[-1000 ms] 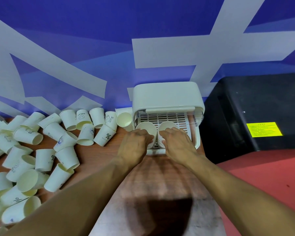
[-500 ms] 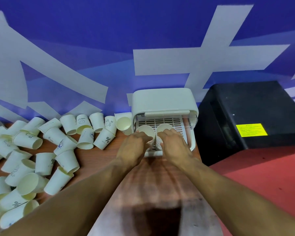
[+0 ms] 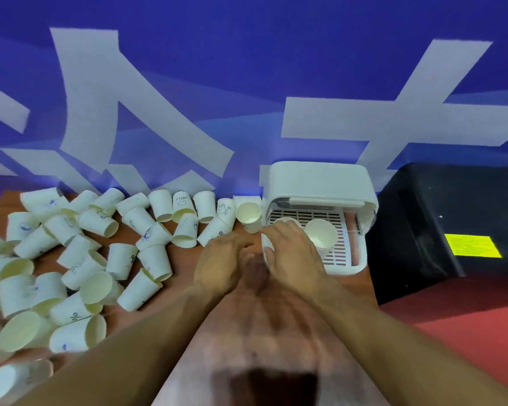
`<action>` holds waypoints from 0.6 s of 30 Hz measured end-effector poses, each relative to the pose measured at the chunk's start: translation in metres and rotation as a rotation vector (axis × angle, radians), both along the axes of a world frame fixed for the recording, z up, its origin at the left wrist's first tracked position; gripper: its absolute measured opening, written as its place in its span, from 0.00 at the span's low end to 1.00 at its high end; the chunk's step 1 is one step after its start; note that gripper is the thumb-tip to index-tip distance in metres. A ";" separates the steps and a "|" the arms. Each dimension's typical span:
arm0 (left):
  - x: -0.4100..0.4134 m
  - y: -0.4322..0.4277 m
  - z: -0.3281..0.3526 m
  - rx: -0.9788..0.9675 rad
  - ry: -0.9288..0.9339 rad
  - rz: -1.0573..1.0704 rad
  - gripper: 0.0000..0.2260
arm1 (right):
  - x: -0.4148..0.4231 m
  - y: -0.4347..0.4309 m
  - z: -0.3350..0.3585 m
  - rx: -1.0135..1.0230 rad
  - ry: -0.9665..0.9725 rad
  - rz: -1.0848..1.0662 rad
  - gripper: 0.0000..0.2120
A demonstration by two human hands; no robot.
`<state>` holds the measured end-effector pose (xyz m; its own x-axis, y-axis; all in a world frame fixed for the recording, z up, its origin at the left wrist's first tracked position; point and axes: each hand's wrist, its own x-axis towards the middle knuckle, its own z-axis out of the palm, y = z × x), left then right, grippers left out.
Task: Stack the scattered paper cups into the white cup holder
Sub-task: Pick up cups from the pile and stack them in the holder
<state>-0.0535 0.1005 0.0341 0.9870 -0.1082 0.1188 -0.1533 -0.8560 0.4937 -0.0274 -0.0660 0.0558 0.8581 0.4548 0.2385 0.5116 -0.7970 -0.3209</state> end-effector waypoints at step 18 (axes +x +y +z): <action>0.062 0.092 -0.061 -0.009 0.304 0.236 0.15 | 0.056 0.091 -0.055 -0.257 0.314 -0.024 0.16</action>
<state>0.0086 0.1926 -0.0271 0.9749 0.1262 -0.1836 0.2026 -0.8454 0.4942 0.0286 0.0245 0.0006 0.8824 0.4441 -0.1554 0.4004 -0.8823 -0.2474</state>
